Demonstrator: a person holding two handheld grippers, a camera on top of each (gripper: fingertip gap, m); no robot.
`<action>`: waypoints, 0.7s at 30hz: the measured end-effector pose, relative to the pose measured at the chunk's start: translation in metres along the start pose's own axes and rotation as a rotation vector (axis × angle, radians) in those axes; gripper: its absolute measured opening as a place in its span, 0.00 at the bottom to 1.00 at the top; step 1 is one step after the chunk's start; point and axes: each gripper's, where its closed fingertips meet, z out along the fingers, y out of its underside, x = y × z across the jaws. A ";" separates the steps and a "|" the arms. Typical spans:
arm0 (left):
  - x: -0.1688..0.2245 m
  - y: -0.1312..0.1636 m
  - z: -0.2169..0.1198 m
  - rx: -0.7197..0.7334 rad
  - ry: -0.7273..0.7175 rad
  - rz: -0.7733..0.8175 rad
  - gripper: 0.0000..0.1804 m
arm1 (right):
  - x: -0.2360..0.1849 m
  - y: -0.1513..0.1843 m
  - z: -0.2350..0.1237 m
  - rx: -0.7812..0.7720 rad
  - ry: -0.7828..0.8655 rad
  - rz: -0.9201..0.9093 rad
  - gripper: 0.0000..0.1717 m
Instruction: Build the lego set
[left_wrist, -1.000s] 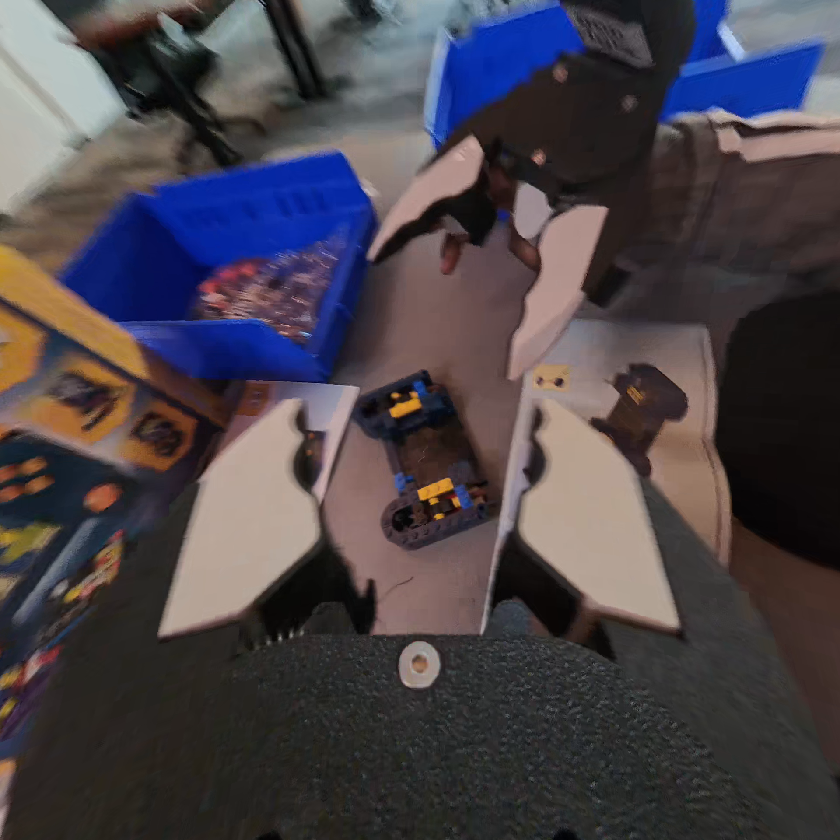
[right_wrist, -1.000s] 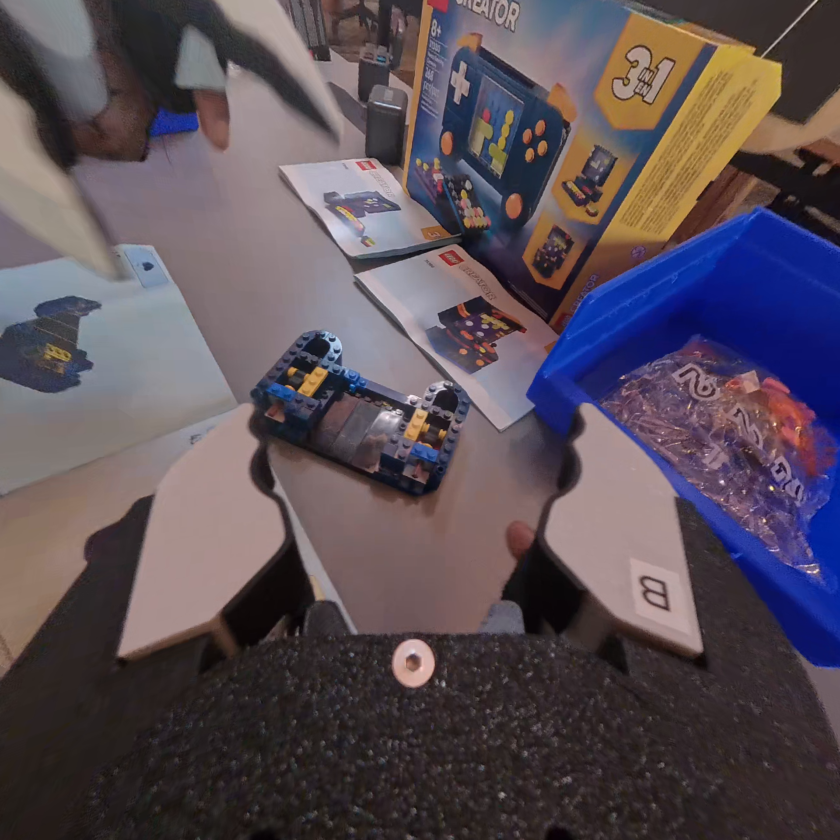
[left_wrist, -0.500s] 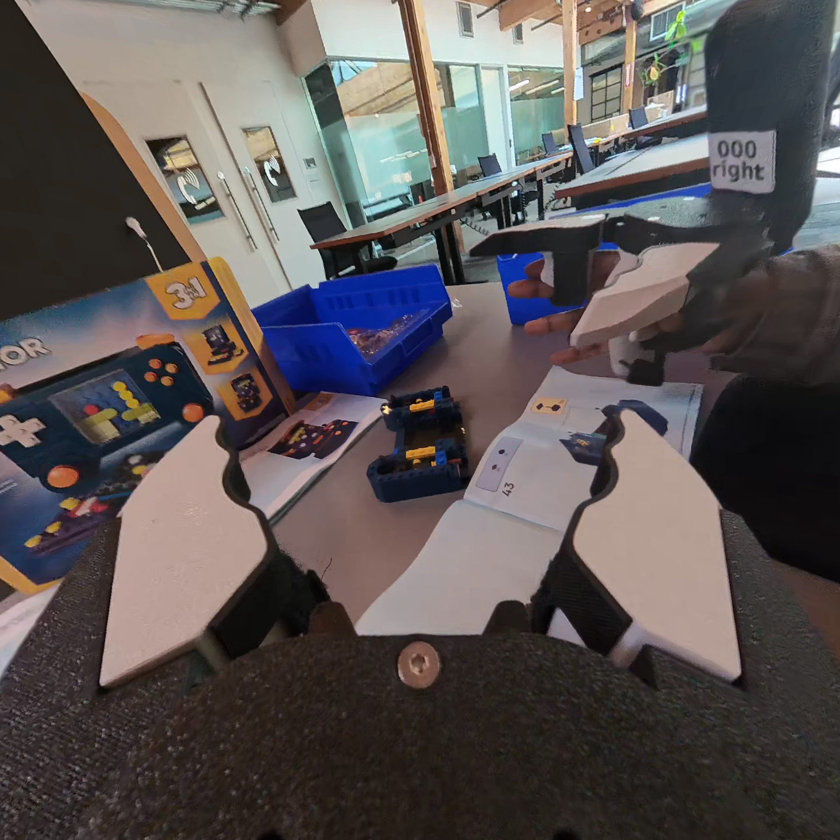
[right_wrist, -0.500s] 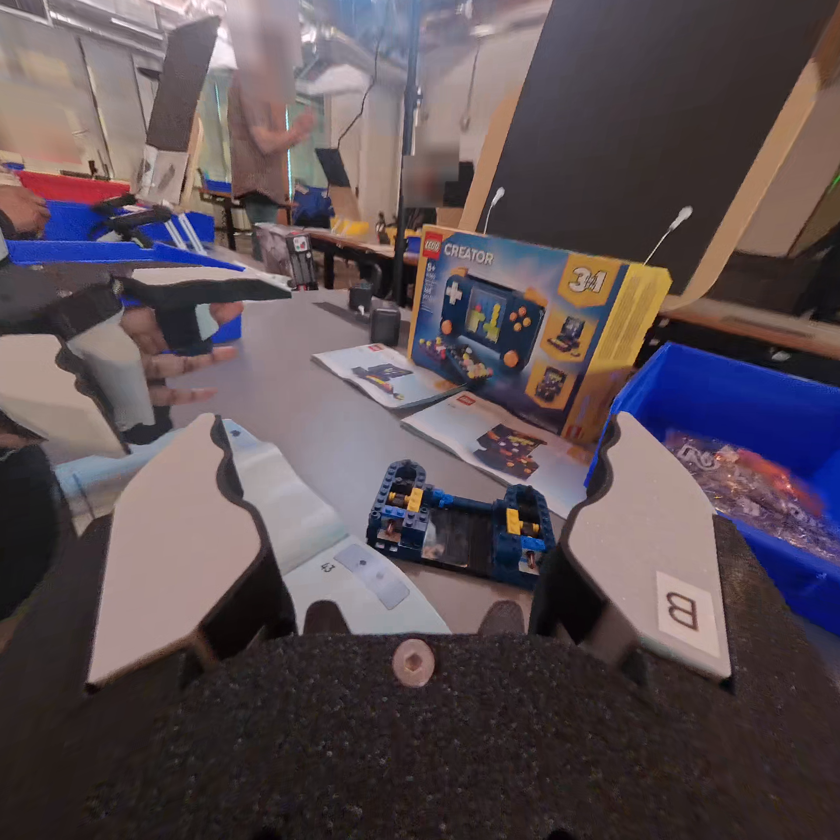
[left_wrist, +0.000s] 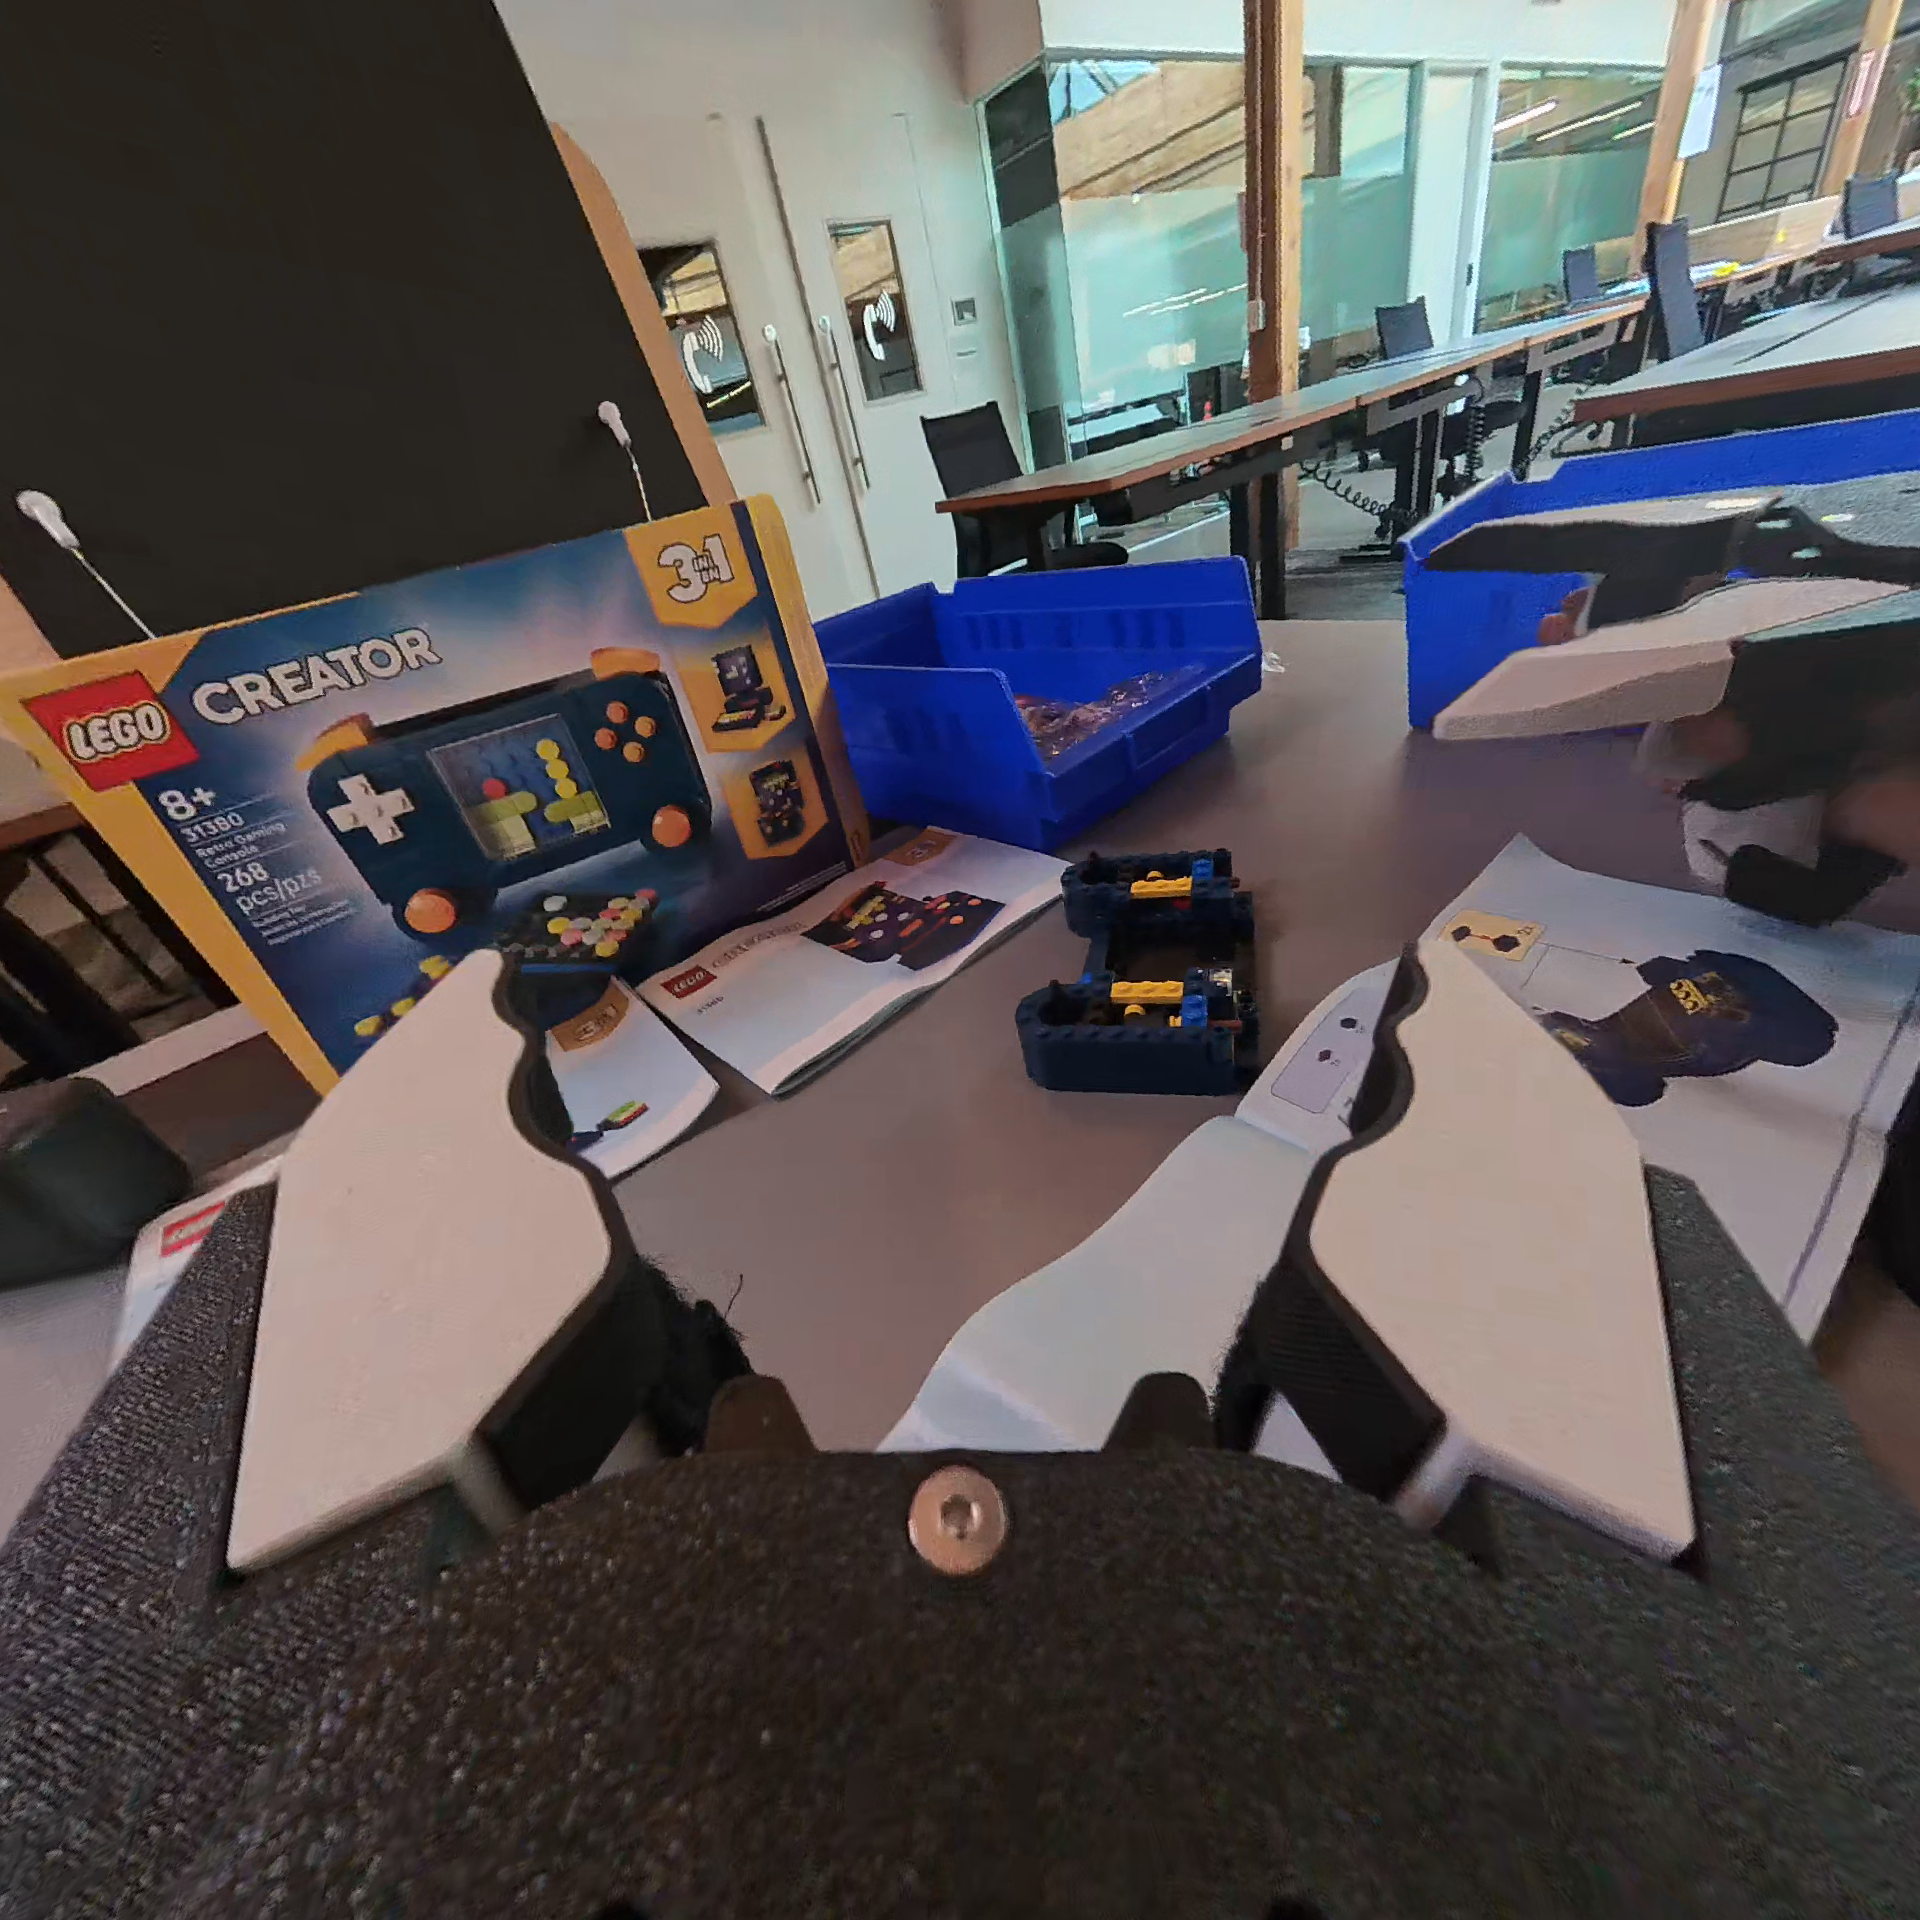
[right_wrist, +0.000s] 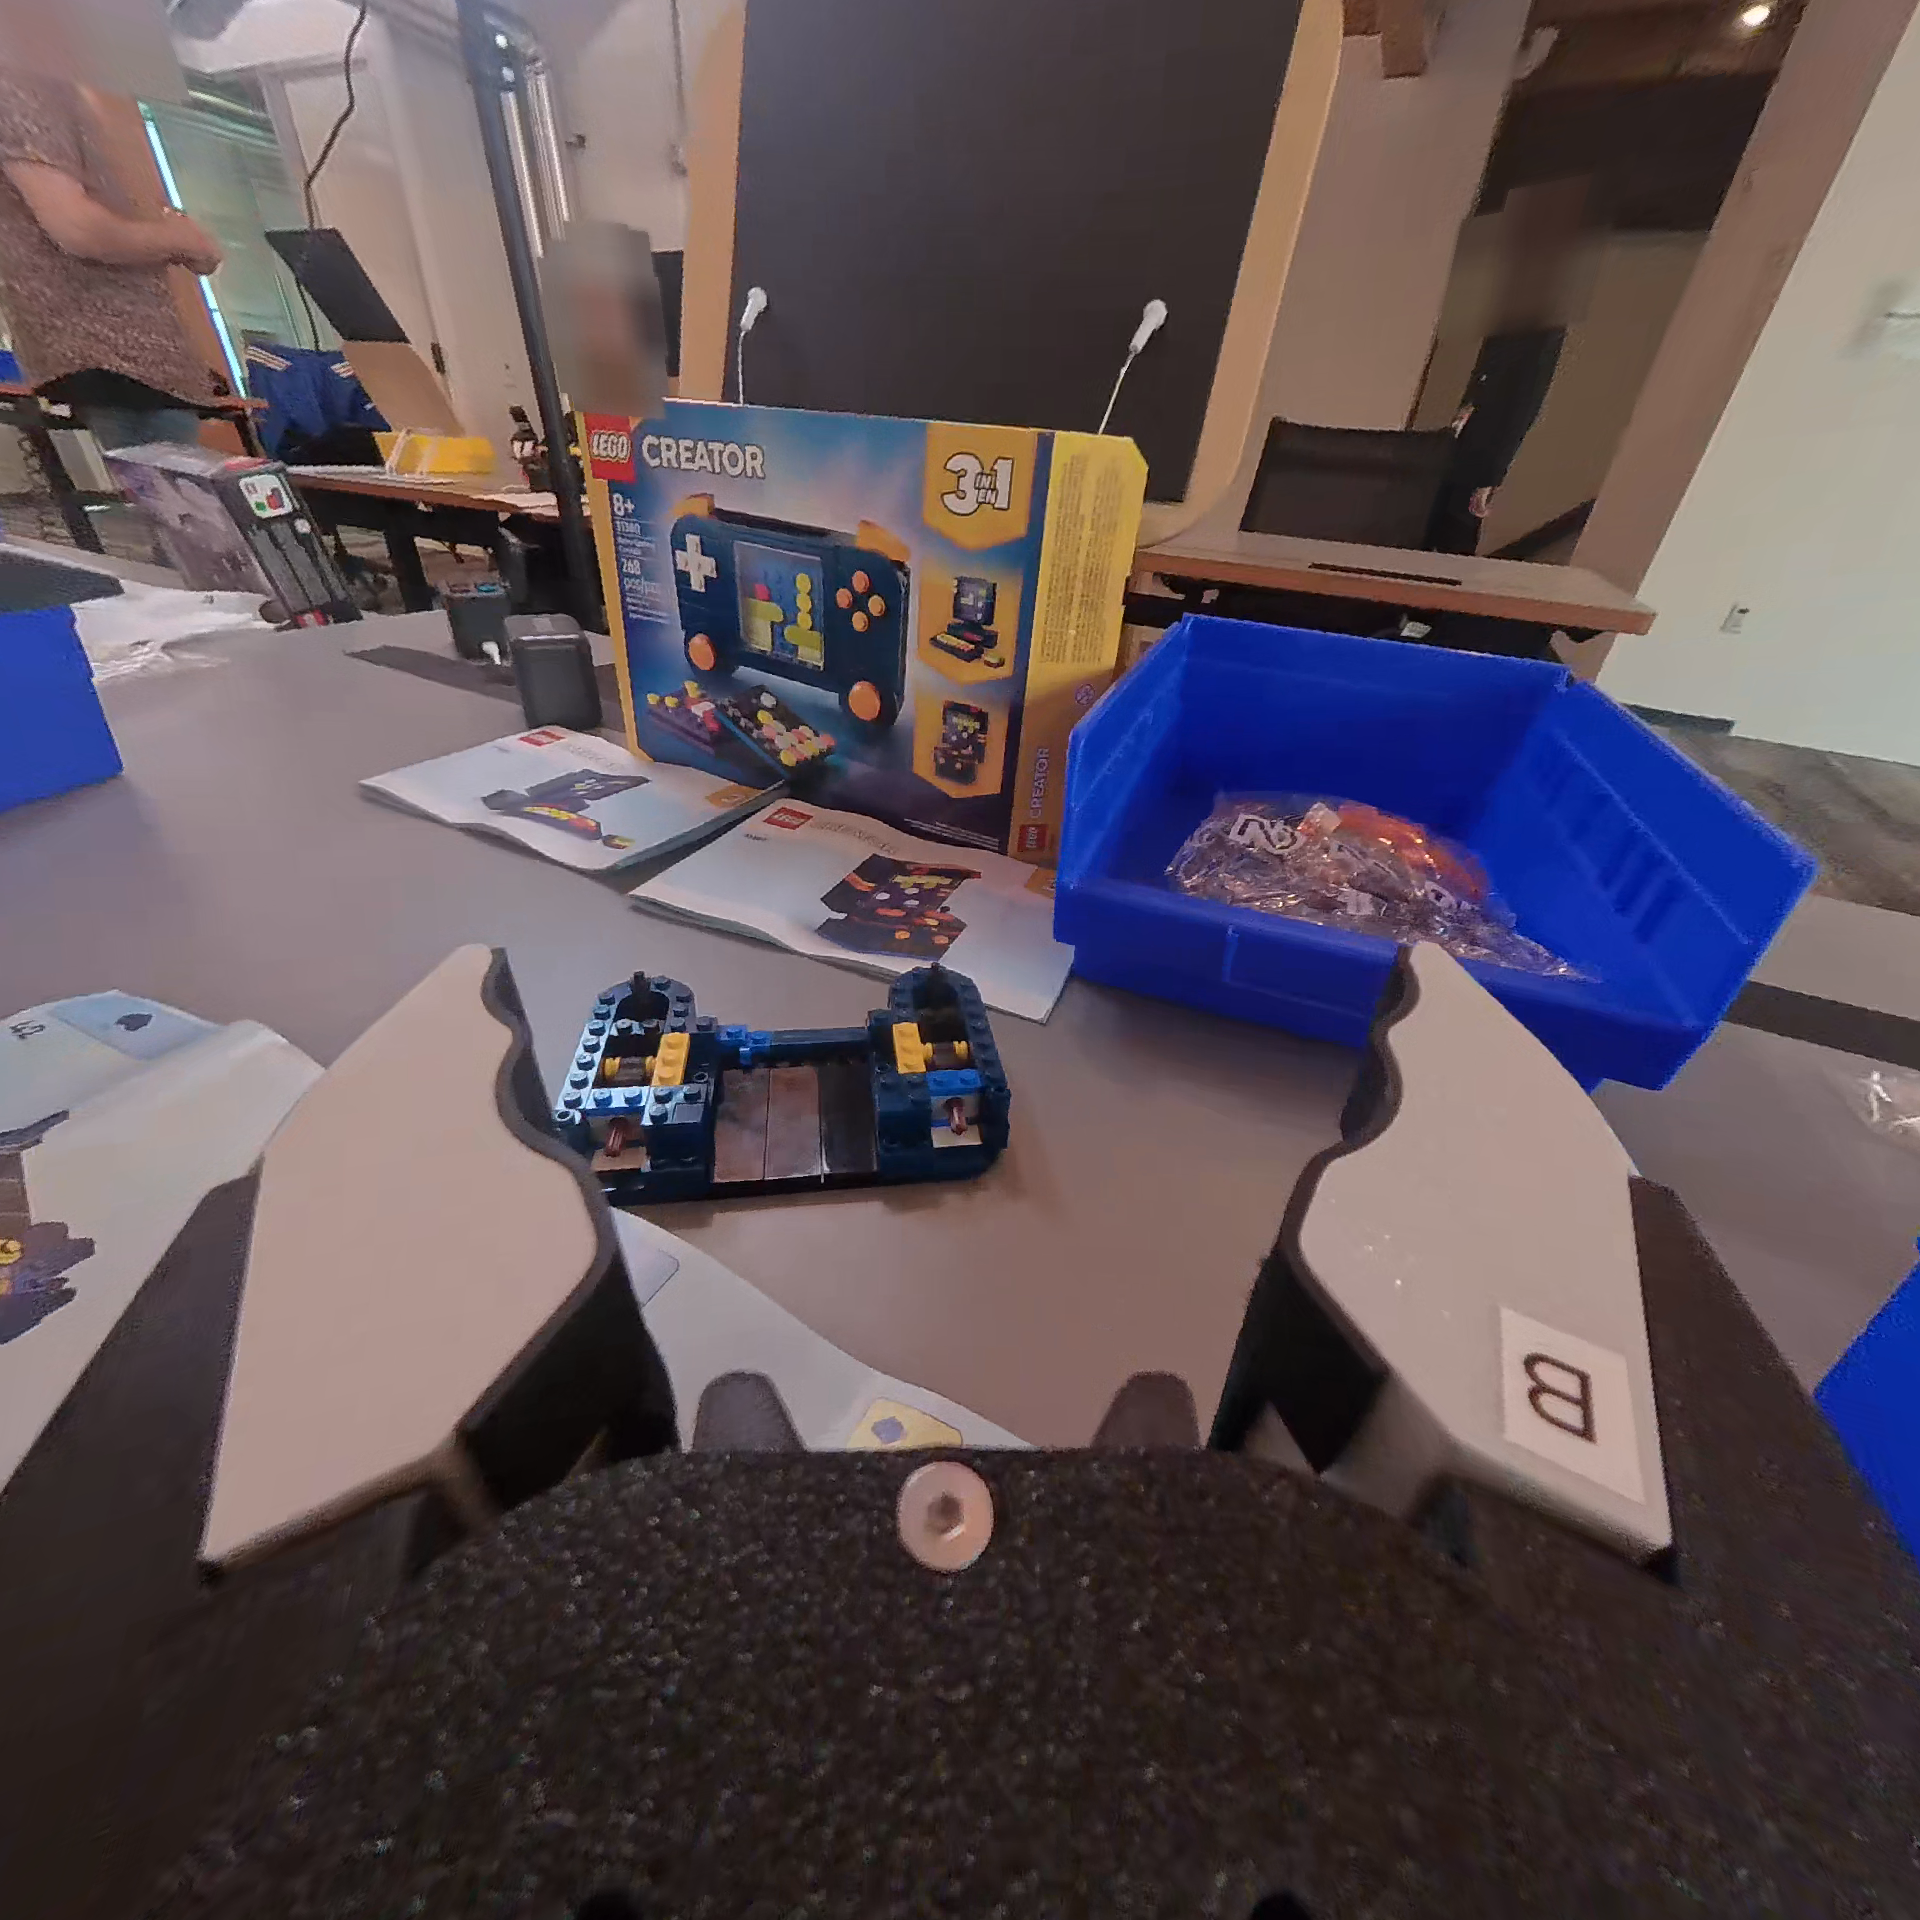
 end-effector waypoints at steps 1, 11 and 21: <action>0.000 -0.001 -0.001 0.000 -0.003 -0.008 0.81 | 0.002 0.000 0.000 -0.002 0.008 -0.004 0.86; 0.026 0.015 0.005 -0.102 0.124 -0.061 0.81 | -0.001 0.024 0.002 -0.161 0.001 -0.031 0.78; 0.050 0.028 0.009 -0.182 0.254 -0.104 0.81 | 0.034 0.020 -0.011 -0.127 0.070 0.174 0.59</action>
